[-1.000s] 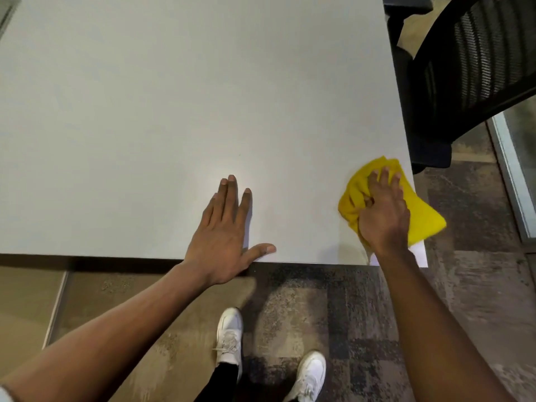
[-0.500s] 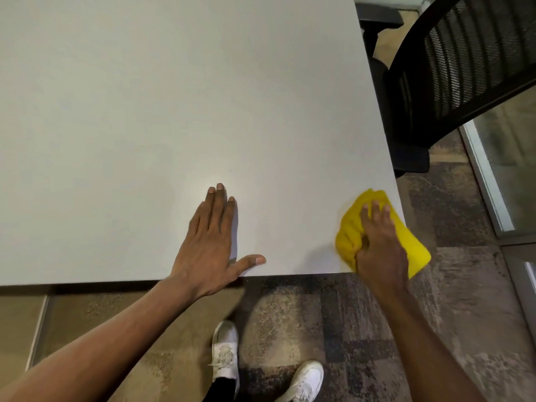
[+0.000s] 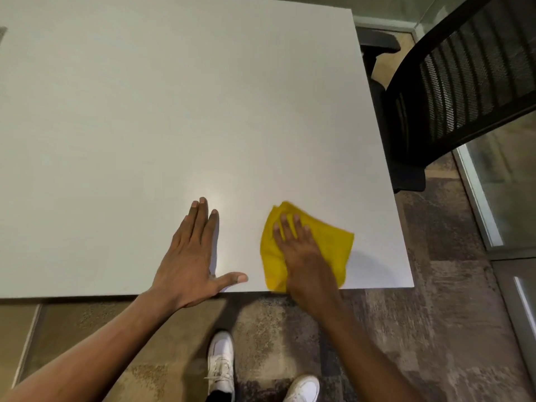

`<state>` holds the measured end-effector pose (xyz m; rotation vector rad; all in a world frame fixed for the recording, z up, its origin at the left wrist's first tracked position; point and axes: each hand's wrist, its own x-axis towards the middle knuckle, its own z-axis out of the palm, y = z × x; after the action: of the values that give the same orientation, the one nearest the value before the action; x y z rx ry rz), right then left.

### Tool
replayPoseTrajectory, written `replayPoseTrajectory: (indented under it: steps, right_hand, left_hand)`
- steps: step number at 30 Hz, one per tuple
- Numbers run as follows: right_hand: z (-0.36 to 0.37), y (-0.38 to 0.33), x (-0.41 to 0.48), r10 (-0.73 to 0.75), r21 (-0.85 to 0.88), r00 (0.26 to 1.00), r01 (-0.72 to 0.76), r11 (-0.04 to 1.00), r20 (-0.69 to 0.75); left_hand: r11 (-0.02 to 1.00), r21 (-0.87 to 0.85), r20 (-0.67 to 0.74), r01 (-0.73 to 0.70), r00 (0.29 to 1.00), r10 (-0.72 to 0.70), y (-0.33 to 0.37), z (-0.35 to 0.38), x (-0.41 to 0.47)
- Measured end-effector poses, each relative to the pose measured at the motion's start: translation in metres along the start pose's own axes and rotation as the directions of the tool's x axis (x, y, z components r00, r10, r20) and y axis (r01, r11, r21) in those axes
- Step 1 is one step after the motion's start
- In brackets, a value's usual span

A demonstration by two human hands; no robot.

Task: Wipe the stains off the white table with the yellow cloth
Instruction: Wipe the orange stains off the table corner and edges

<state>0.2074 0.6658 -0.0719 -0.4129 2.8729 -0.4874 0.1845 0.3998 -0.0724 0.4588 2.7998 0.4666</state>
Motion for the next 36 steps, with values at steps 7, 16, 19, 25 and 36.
replayPoseTrajectory:
  steps: [7, 16, 19, 25, 36]
  right_hand:
    - [-0.014, 0.028, -0.057, 0.217, 0.094, 0.975, -0.211, 0.973, -0.053]
    - [-0.063, 0.111, 0.078, 0.499, 0.059, 0.862, -0.496, 0.867, -0.087]
    - [-0.055, 0.085, 0.1, 0.365, 0.057, 0.927, -0.361, 0.931, -0.083]
    - [-0.012, 0.008, 0.079, -0.056, -0.018, 0.993, 0.058, 0.998, 0.105]
    - [-0.017, 0.04, -0.019, 0.027, 0.053, 0.999, -0.029, 0.998, 0.039]
  left_hand:
    - [1.0, 0.019, 0.043, 0.009, 0.999, -0.01, -0.001, -0.005, 0.001]
    - [1.0, 0.014, 0.074, 0.028, 0.997, -0.029, 0.001, -0.007, 0.003]
    - [0.999, 0.013, 0.072, 0.03, 0.997, -0.031, 0.002, -0.008, 0.004]
    - [0.999, -0.009, 0.084, 0.054, 0.995, -0.053, 0.004, -0.011, 0.005]
    - [0.992, -0.003, 0.157, 0.127, 0.98, -0.125, 0.014, -0.023, 0.008]
